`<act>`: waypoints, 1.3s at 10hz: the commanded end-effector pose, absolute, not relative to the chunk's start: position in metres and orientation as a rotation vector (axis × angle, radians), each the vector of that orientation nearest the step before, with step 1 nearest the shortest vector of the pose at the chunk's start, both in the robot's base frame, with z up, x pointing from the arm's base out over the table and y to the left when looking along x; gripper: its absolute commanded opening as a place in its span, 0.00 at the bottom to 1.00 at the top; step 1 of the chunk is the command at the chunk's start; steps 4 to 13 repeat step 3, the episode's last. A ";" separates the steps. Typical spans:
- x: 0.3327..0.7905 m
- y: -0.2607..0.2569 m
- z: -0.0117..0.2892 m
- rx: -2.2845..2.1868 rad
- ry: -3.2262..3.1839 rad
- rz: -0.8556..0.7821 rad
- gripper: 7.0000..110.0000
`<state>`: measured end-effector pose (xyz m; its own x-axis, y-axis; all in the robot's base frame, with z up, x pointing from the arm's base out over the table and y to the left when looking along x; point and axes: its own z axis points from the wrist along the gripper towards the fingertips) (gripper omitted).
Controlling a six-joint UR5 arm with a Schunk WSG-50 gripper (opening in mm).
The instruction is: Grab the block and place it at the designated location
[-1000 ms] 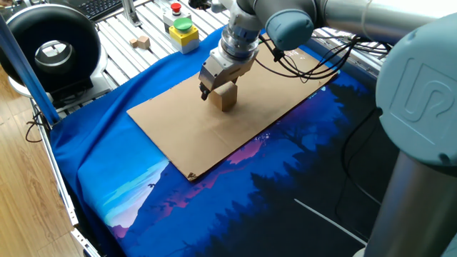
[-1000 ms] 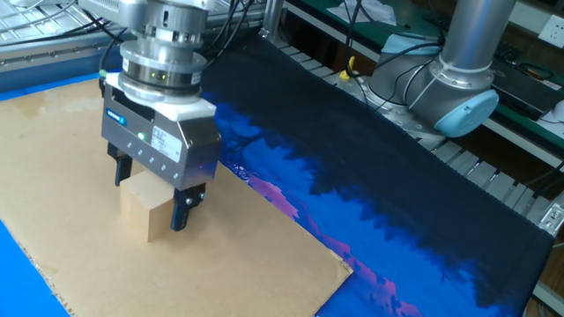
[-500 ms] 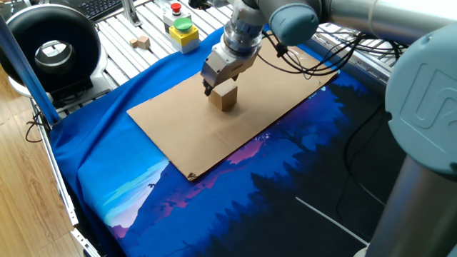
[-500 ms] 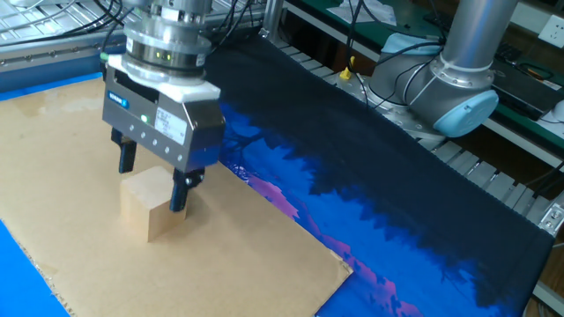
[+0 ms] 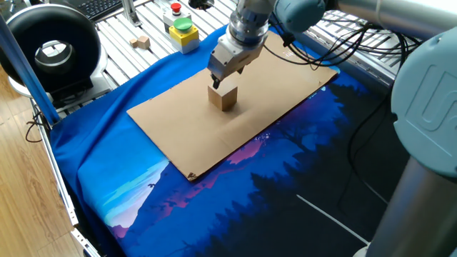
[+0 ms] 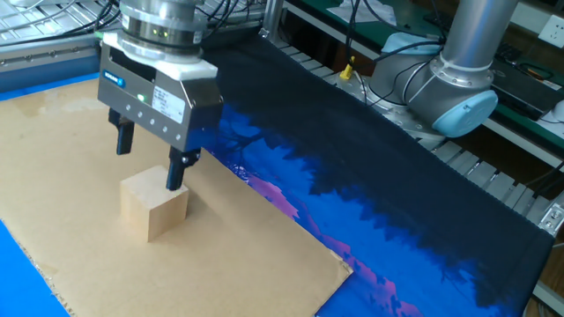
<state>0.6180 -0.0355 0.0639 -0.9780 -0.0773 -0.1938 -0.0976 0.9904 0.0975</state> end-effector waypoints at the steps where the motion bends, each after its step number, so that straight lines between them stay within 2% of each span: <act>1: 0.610 -0.047 0.074 -0.132 2.979 0.130 0.36; 13: 0.603 -0.051 0.081 -0.154 3.000 0.101 0.36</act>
